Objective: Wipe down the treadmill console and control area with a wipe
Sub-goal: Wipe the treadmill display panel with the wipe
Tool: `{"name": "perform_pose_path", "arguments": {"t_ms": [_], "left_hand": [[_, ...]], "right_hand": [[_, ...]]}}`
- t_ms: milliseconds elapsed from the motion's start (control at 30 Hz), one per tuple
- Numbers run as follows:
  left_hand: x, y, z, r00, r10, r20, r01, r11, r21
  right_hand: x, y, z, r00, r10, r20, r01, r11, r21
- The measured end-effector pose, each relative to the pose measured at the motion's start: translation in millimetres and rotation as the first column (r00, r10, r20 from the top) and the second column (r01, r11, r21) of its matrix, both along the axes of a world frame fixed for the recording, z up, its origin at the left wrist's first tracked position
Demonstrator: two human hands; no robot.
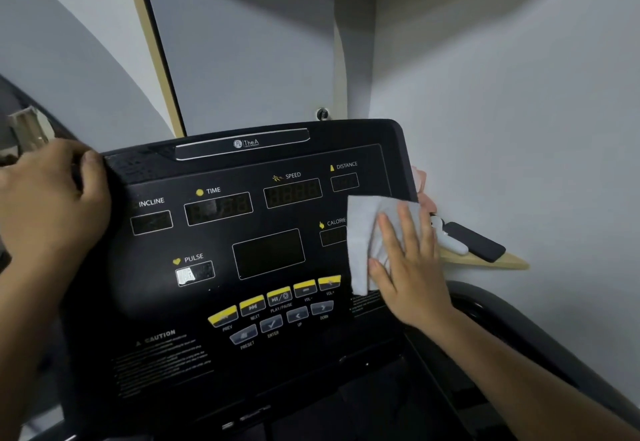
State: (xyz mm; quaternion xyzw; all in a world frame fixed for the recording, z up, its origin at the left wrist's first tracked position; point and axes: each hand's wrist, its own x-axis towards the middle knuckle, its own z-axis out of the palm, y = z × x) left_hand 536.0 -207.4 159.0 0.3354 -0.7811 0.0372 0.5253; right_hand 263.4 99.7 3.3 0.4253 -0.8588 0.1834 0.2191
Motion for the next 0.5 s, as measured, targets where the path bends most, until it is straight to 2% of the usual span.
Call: {"name": "perform_pose_path", "arguments": {"t_ms": [67, 167, 233, 300, 400, 500], "left_hand": [[0.0, 13.0, 5.0, 0.996, -0.002, 0.087, 0.001, 1.0, 0.006], [-5.6, 22.4, -1.4, 0.998, 0.009, 0.066, -0.008, 1.0, -0.02], [-21.4, 44.4, -14.7, 0.995, -0.036, 0.089, 0.047, 0.99, -0.135], [-46.1, 80.4, -26.6, 0.971, -0.094, 0.219, 0.154, 0.948, -0.277], [-83.9, 129.8, -45.3, 0.886, -0.188, 0.425, 0.336, 0.891, -0.305], [-105.7, 142.5, -64.9, 0.803, -0.146, 0.578, 0.369, 0.883, -0.29]], "right_hand": [[-13.3, -8.3, 21.0, 0.997, -0.01, 0.083, 0.016, 0.996, -0.082], [-23.6, -39.6, 62.7, 0.987, -0.091, 0.13, 0.11, 0.983, -0.146], [-18.4, -58.0, 80.3, 0.982, -0.166, 0.095, 0.177, 0.976, -0.13], [-7.0, -64.3, 80.0, 0.982, -0.188, 0.022, 0.189, 0.979, -0.08], [13.6, -48.7, 48.2, 0.993, -0.046, -0.11, 0.046, 0.999, 0.0], [16.4, -19.2, 13.5, 0.987, 0.052, -0.15, -0.045, 0.998, 0.053]]}}
